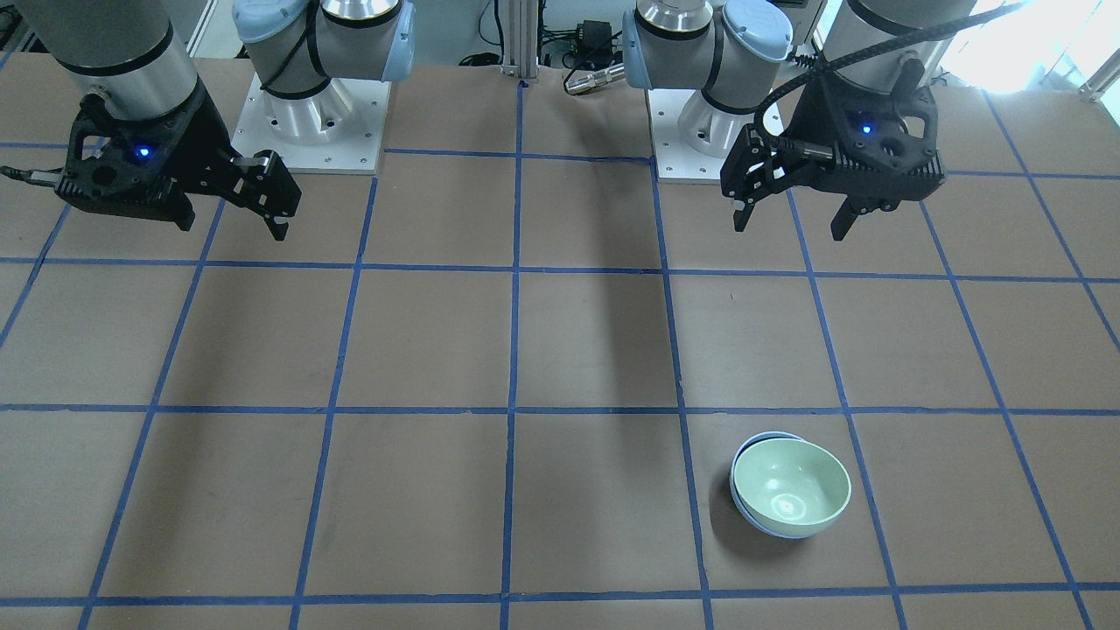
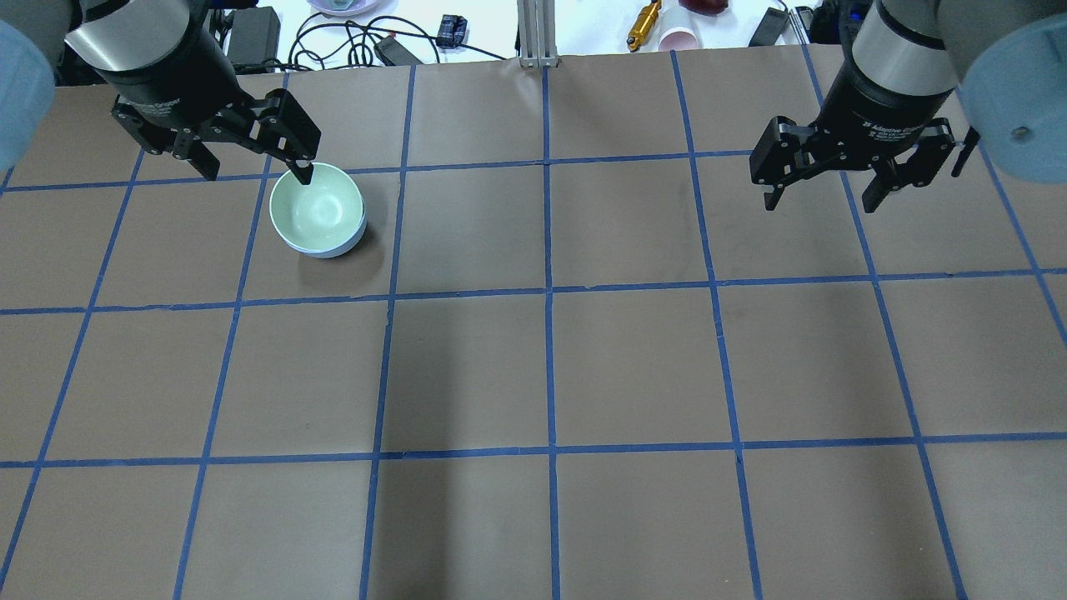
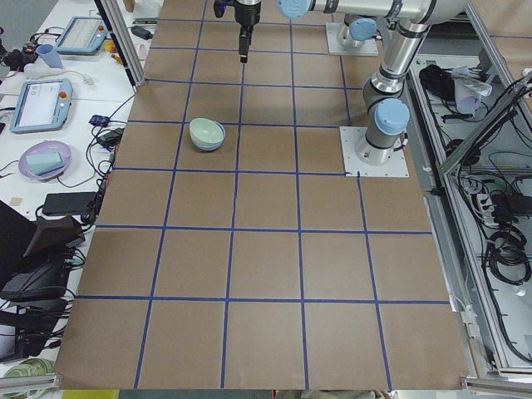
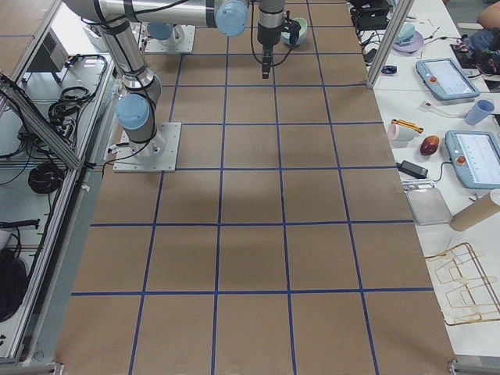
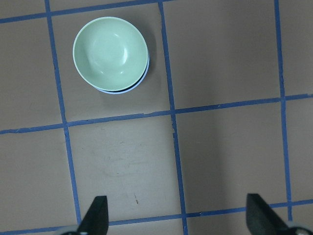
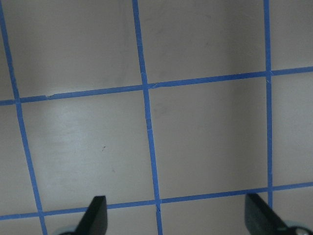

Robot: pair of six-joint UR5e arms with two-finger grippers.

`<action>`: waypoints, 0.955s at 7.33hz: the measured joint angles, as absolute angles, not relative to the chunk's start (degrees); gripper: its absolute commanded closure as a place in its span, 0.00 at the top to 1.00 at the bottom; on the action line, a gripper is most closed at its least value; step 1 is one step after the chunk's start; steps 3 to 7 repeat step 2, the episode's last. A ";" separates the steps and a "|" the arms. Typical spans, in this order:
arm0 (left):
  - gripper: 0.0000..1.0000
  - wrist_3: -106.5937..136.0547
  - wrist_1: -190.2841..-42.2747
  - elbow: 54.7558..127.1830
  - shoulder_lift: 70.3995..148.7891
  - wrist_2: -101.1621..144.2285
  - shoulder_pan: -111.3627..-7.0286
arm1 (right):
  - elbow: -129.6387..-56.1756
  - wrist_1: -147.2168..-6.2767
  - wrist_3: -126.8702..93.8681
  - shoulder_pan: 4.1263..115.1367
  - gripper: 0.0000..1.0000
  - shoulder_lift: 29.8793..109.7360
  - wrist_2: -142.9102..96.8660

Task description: Stack green bowl on blue bowl

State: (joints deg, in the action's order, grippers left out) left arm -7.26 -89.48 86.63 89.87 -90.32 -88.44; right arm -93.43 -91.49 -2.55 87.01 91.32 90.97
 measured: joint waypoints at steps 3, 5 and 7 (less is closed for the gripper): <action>1.00 -7.21 -89.47 86.43 89.75 -90.28 -88.43 | -93.43 -91.49 -2.55 87.01 1.00 91.32 90.97; 1.00 -7.21 -89.47 86.43 89.75 -90.28 -88.43 | -93.43 -91.49 -2.55 87.01 1.00 91.32 90.97; 1.00 -7.21 -89.47 86.43 89.75 -90.28 -88.43 | -93.43 -91.49 -2.55 87.01 1.00 91.32 90.97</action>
